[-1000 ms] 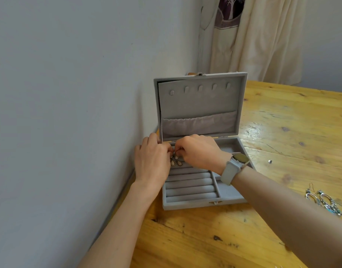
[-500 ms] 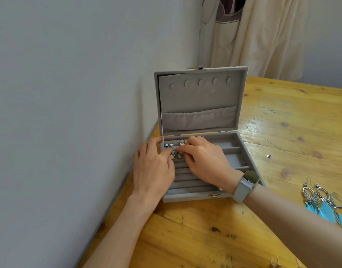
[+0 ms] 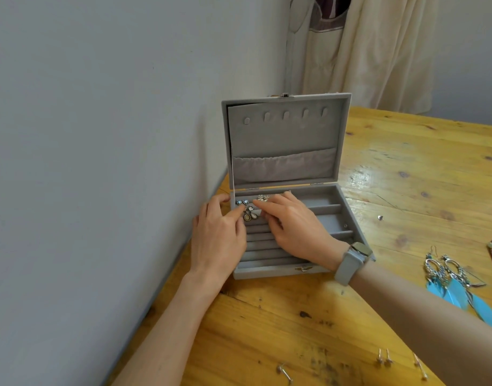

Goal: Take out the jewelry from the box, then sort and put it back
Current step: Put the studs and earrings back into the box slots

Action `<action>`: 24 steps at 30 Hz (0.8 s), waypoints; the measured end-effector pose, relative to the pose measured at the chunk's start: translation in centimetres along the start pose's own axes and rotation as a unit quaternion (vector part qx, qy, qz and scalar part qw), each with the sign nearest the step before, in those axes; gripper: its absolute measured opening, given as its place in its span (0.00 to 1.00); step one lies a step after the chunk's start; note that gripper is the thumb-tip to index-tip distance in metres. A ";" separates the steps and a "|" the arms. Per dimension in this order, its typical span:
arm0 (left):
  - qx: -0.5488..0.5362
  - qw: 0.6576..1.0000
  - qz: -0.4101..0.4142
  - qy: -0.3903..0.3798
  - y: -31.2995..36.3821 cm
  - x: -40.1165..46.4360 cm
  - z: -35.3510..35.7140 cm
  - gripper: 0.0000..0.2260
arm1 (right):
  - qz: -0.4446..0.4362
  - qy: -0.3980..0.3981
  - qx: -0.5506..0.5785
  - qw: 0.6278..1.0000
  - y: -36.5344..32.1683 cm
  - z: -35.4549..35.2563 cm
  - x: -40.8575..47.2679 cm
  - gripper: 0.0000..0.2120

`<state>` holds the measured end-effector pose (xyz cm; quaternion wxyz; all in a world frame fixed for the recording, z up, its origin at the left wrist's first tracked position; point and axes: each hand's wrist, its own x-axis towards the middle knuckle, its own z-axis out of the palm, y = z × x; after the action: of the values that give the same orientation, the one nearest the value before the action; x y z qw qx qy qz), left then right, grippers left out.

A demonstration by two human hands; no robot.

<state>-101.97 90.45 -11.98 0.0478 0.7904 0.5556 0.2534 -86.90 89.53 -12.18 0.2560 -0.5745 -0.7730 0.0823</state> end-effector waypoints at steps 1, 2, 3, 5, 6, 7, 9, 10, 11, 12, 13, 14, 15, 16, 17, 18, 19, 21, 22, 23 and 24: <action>-0.010 1.000 -0.001 0.003 0.1 -0.1 -0.3 0.13 | 0.003 0.007 0.011 1.000 -0.1 -0.3 -0.3 0.17; -0.019 1.000 0.001 0.009 0.2 -0.4 -0.6 0.13 | 0.006 0.016 0.023 1.000 -0.2 -0.6 -0.6 0.16; -0.029 0.999 0.005 0.019 0.4 -0.7 -1.0 0.13 | 0.011 0.022 0.035 0.999 -0.4 -0.9 -1.2 0.16; -0.053 0.997 0.018 0.046 1.1 -1.8 -1.9 0.12 | 0.024 0.026 0.061 0.998 -0.8 -1.7 -2.7 0.15; -0.063 0.996 0.025 0.057 1.5 -2.6 -2.3 0.12 | 0.030 0.025 0.072 0.997 -1.1 -2.1 -3.7 0.15; -0.073 0.995 0.032 0.061 1.9 -3.6 -2.6 0.12 | 0.038 0.021 0.081 0.996 -1.4 -2.5 -4.7 0.14; -0.096 0.993 0.041 0.052 2.8 -5.8 -3.2 0.12 | 0.057 0.012 0.096 0.994 -1.9 -3.4 -7.2 0.14; -0.115 0.992 0.039 0.035 3.3 -6.9 -3.3 0.11 | 0.068 0.009 0.102 0.992 -2.2 -3.9 -8.5 0.13; -0.135 0.990 0.033 0.010 3.7 -8.1 -3.4 0.11 | 0.078 0.008 0.105 0.991 -2.3 -4.3 -10.0 0.12; -0.151 0.988 0.028 -0.015 4.1 -9.3 -3.5 0.11 | 0.086 0.007 0.104 0.991 -2.3 -4.7 -11.4 0.12; -0.159 0.986 0.024 -0.036 4.4 -10.5 -3.4 0.11 | 0.096 0.006 0.100 0.990 -2.2 -5.1 -12.9 0.11; -0.165 0.985 0.019 -0.053 4.8 -11.5 -3.3 0.11 | 0.107 0.004 0.093 0.990 -2.1 -5.4 -14.4 0.10; -0.171 0.983 0.014 -0.068 5.1 -12.6 -3.1 0.11 | 0.121 0.003 0.083 0.989 -2.0 -5.7 -15.9 0.10; -0.175 0.981 0.010 -0.080 5.5 -13.5 -3.0 0.10 | 0.135 0.000 0.071 0.988 -1.9 -5.9 -17.3 0.09; -0.177 0.980 0.010 -0.087 5.9 -14.3 -2.9 0.10 | 0.147 -0.004 0.055 0.988 -1.7 -6.0 -18.5 0.08; -0.175 0.980 0.014 -0.093 6.4 -14.9 -2.8 0.09 | 0.158 -0.009 0.035 0.987 -1.6 -6.1 -19.7 0.07; -0.172 0.980 0.019 -0.098 6.8 -15.3 -2.7 0.09 | 0.167 -0.013 0.016 0.986 -1.4 -6.2 -20.7 0.07; -0.163 0.980 0.031 -0.112 7.9 -15.7 -2.7 0.09 | 0.180 -0.018 -0.022 0.983 -1.3 -6.2 -22.1 0.07; -0.158 0.979 0.037 -0.124 8.4 -15.6 -2.6 0.09 | 0.180 -0.018 -0.038 0.983 -1.3 -6.1 -22.5 0.08; -0.151 0.978 0.046 -0.137 8.9 -15.5 -2.5 0.10 | 0.177 -0.019 -0.051 0.983 -1.4 -6.0 -22.7 0.08; -0.141 0.977 0.054 -0.153 9.5 -15.3 -2.4 0.10 | 0.173 -0.021 -0.064 0.983 -1.5 -5.9 -22.7 0.08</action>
<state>-98.84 72.61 -11.87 0.2291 0.8342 0.4566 0.2076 -80.52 66.98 -13.34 0.1842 -0.7128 -0.6710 0.0878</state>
